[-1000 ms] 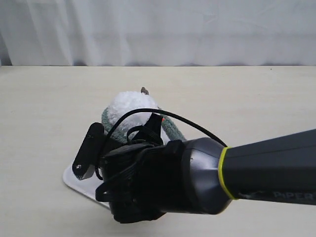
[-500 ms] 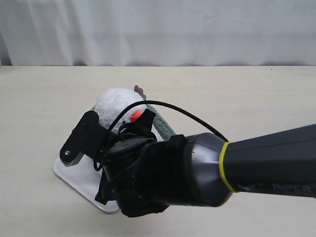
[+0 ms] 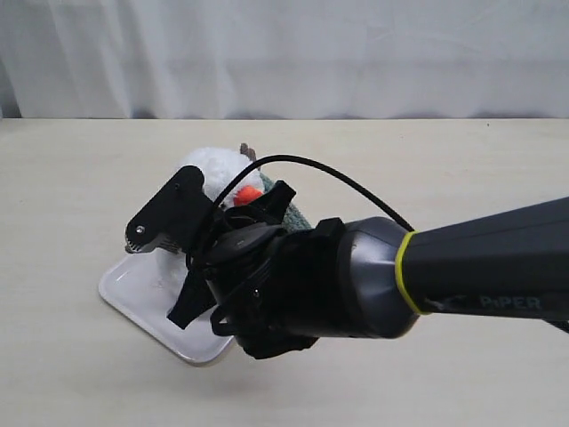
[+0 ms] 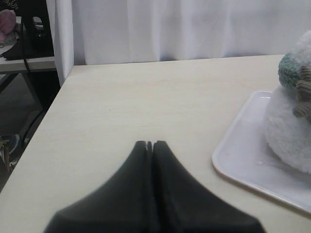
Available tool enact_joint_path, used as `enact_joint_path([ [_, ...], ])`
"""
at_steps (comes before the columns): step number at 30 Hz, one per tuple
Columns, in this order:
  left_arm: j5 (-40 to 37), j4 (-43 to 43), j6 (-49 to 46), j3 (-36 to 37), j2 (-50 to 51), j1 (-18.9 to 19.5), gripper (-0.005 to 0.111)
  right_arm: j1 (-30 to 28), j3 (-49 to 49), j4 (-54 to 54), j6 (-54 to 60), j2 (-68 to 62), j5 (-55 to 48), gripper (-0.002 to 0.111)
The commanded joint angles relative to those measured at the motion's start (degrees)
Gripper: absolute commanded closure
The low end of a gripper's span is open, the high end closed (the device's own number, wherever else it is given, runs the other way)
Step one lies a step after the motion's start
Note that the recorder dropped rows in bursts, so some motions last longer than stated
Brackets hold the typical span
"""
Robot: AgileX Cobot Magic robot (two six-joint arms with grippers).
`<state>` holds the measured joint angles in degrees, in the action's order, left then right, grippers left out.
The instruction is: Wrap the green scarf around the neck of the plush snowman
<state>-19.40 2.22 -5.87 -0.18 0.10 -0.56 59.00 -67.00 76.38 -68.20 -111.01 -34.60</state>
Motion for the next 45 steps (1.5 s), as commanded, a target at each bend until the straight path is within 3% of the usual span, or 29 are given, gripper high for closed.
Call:
enact_joint_path([
  [1, 1.0, -0.1, -0.1, 0.2, -0.1, -0.2, 0.107, -0.3, -0.3, -2.4, 3.7, -0.1, 2.0, 0.093],
  [6, 1.0, -0.1, -0.1, 0.2, -0.1, -0.2, 0.107, -0.3, -0.3, -6.5, 8.9, -0.1, 0.4, 0.065],
  [9, 1.0, -0.1, -0.1, 0.2, -0.1, -0.2, 0.107, -0.2, -0.3, -6.7, 10.6, -0.1, -4.7, 0.057],
  [15, 1.0, -0.1, -0.1, 0.2, -0.1, -0.2, 0.107, -0.2, -0.3, -10.3, 13.7, 0.0, -15.2, 0.057],
  [25, 1.0, -0.1, -0.1, 0.2, -0.1, -0.2, 0.107, -0.2, -0.3, -26.2, 27.4, 1.9, -16.2, 0.056],
  [32, 0.8, 0.0, -0.1, 0.2, -0.1, -0.2, 0.107, -0.8, 3.3, -29.7, 28.3, 1.9, -18.5, 0.056],
  [37, 0.8, 0.0, -0.1, 0.2, -0.1, -0.2, 0.107, -4.1, 7.7, -29.7, 26.5, 1.9, -18.6, 0.056],
  [45, 0.8, 0.0, -0.1, 0.2, -0.1, -0.2, 0.107, -12.4, 11.6, -29.0, 24.9, 1.9, -10.0, 0.056],
])
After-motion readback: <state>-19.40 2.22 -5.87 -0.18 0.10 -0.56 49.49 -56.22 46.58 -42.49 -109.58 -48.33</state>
